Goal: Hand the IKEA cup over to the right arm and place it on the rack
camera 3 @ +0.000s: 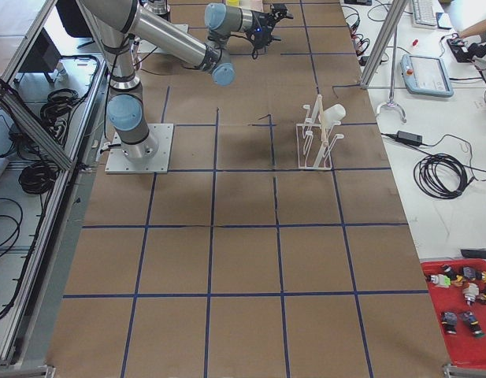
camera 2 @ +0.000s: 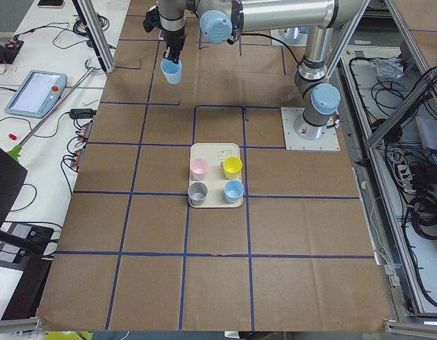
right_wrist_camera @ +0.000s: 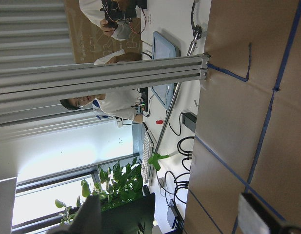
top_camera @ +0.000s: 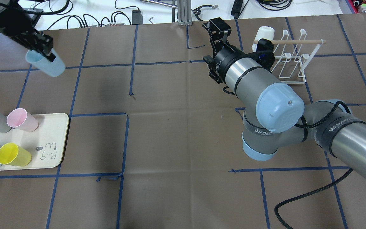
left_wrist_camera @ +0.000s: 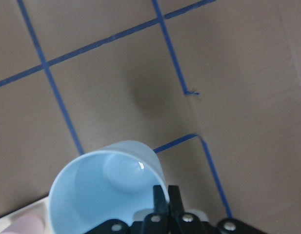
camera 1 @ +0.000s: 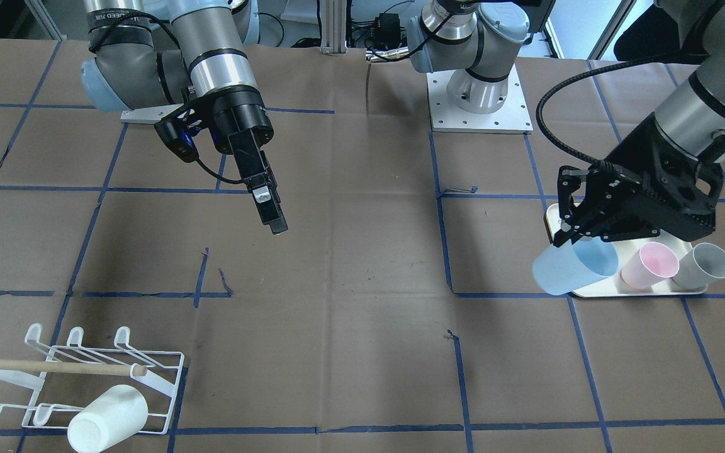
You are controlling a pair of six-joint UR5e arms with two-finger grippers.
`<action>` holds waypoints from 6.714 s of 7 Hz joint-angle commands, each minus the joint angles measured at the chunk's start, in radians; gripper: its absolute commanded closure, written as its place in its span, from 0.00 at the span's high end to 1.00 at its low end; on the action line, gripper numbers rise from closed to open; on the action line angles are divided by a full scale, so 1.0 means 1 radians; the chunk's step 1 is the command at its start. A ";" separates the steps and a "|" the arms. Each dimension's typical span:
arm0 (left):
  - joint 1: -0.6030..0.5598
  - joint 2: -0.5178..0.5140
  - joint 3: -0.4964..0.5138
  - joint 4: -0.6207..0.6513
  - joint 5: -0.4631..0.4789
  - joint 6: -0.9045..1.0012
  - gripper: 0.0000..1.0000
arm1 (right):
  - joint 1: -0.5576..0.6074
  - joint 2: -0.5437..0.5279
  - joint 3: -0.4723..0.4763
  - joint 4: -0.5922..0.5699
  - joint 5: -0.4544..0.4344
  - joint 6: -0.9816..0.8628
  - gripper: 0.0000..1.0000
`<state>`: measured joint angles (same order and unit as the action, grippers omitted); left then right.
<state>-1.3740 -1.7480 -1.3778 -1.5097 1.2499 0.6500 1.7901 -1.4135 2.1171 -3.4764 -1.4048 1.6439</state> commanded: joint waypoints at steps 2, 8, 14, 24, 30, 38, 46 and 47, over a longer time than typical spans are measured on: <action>-0.010 0.037 -0.171 0.368 -0.393 0.059 0.00 | 0.003 0.001 -0.003 0.005 0.006 0.001 1.00; 0.012 -0.007 -0.850 1.601 -0.894 0.034 0.00 | 0.071 0.001 -0.037 0.148 0.087 0.082 1.00; 0.026 -0.090 -0.885 1.790 -1.008 -0.046 0.02 | 0.083 0.027 -0.054 0.201 0.087 0.083 1.00; 0.018 -0.090 -0.885 1.790 -1.006 -0.050 0.03 | 0.134 0.116 -0.166 0.235 0.087 0.096 0.97; 0.019 -0.090 -0.883 1.790 -1.006 -0.050 0.07 | 0.134 0.116 -0.164 0.237 0.125 0.083 0.23; 0.151 -0.084 -0.868 1.838 -1.001 -0.239 0.99 | 0.132 0.116 -0.167 0.241 0.125 0.082 0.09; 0.036 -0.020 -0.461 1.046 -0.164 -0.527 0.99 | -0.203 0.071 -0.203 0.235 0.141 -0.434 0.09; -0.024 0.005 -0.376 0.796 -0.006 -0.527 0.99 | -0.245 0.071 -0.203 0.234 0.133 -0.532 0.09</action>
<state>-1.3224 -1.7816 -1.8478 -0.4256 1.0448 0.1235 1.5985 -1.3361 1.9184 -3.2432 -1.2651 1.2461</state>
